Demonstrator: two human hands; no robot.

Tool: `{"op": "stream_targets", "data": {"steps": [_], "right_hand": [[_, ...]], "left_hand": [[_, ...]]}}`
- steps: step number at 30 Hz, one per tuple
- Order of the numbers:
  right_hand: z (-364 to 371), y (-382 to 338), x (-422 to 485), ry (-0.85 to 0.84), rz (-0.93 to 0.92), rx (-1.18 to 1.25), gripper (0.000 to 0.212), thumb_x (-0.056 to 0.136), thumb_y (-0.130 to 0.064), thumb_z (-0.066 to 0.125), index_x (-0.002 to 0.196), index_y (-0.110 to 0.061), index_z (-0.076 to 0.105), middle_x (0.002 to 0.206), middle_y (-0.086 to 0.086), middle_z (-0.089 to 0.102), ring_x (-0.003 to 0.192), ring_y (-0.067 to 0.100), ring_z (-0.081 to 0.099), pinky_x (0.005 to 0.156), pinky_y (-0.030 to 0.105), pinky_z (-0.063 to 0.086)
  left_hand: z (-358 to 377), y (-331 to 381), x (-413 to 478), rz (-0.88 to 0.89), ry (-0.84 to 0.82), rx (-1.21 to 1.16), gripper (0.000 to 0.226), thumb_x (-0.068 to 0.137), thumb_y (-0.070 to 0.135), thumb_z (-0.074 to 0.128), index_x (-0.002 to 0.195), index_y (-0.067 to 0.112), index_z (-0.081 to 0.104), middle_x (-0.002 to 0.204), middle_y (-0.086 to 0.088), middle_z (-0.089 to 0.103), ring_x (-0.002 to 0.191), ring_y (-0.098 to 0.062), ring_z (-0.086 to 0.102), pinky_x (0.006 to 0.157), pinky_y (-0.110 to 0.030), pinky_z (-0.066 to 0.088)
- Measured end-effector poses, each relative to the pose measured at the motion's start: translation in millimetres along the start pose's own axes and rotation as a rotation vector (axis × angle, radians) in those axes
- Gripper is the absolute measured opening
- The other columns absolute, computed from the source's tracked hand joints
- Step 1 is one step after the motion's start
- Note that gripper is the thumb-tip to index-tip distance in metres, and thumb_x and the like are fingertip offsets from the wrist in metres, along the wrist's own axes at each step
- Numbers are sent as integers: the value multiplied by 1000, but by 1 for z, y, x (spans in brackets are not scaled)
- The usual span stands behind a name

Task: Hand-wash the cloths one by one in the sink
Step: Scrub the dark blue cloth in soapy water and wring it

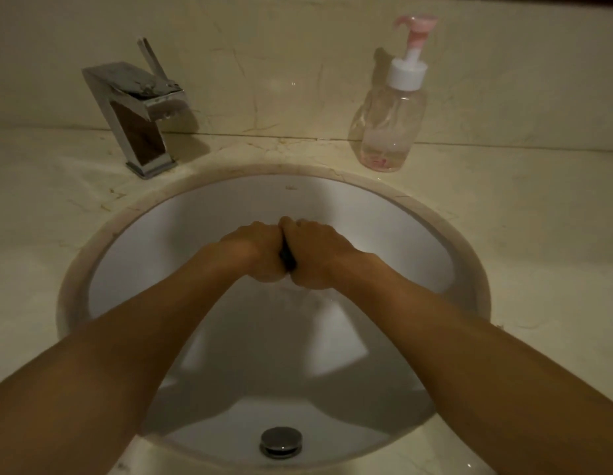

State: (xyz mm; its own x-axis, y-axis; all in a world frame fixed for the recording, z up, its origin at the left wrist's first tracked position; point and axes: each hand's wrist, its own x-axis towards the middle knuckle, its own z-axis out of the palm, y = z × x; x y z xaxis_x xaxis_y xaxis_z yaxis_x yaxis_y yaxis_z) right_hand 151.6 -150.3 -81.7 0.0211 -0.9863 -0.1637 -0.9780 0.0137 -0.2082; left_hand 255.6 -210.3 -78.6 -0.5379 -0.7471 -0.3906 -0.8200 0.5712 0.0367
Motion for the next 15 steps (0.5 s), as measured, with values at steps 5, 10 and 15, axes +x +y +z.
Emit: {"op": "stream_targets", "data": {"steps": [5,10,15], "right_hand": [[-1,2,12,61,-33,61,23,93,-19,67,112,-16,55,111,4,58,102,23,61,74,33,46],[-8,18,10,-4,54,437,36,94,-12,62,126,-13,47,110,6,62,96,25,65,75,36,56],[-7,14,8,-22,72,310,40,88,-14,72,125,-14,56,107,0,63,98,21,64,75,30,48]], "left_hand": [[-8,-12,-2,-128,242,-114,48,84,33,78,109,13,42,96,-7,51,81,-24,55,66,-35,44],[-4,6,-4,-17,355,-27,33,87,9,65,117,13,51,103,-7,56,81,-22,49,68,-34,46],[2,4,-2,72,376,-74,37,81,15,75,112,12,56,103,-5,63,88,-26,61,66,-32,46]]}}
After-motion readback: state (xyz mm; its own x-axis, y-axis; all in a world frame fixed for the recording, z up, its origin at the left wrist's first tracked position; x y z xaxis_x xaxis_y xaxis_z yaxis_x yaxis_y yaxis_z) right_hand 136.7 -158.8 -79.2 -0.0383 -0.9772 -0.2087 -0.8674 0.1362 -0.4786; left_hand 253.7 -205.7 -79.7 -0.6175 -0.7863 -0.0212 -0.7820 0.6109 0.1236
